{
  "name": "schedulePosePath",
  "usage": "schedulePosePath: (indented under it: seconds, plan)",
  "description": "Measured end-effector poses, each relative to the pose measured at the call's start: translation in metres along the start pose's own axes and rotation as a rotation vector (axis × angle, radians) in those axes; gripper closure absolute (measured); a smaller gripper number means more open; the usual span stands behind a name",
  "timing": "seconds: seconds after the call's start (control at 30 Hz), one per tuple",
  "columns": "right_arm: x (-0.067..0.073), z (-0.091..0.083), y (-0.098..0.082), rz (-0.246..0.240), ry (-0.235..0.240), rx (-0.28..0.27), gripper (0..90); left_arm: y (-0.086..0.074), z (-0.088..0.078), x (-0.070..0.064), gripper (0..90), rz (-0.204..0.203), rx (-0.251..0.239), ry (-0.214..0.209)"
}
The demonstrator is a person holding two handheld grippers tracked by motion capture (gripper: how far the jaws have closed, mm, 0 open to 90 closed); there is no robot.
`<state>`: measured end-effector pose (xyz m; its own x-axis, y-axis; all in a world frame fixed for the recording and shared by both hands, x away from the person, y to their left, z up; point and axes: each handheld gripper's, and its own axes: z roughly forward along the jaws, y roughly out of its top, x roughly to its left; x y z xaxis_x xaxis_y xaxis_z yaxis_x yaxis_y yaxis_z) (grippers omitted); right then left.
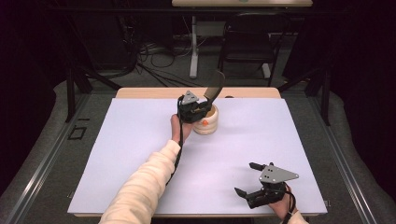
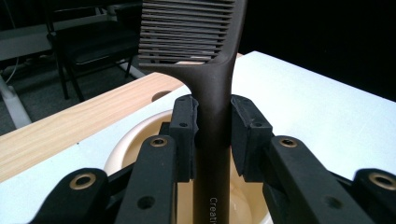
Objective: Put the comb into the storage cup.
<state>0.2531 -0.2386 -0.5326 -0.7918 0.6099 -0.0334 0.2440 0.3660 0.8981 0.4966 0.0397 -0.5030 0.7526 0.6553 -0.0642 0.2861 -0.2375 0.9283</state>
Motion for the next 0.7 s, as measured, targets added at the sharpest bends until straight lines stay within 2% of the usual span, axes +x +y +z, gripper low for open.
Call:
schedulePosePath:
  seconds: [0.4,0.47,0.53,0.57,0.6,0.7]
  plan:
    - [0.000,0.000,0.000,0.002,-0.001,-0.001,0.6,-0.002,0.000,-0.002,70.9,0.010,0.024,0.016]
    - [0.000,0.000,0.000,0.005,-0.003,-0.001,0.5,-0.002,-0.004,-0.005,59.5,-0.007,0.008,0.012]
    - [0.000,-0.001,0.000,0.004,-0.001,-0.004,0.5,-0.001,-0.007,-0.008,51.6,0.017,0.023,0.004]
    - [0.000,-0.001,0.000,0.003,-0.002,-0.005,0.5,0.000,-0.008,-0.010,47.7,0.025,0.032,0.021]
    - [0.000,0.000,0.000,0.001,-0.001,-0.003,0.6,0.000,-0.010,-0.010,42.6,0.024,0.029,0.014]
    - [0.000,0.000,0.000,0.000,-0.001,-0.005,0.6,0.001,-0.016,-0.009,38.7,0.032,0.033,0.008]
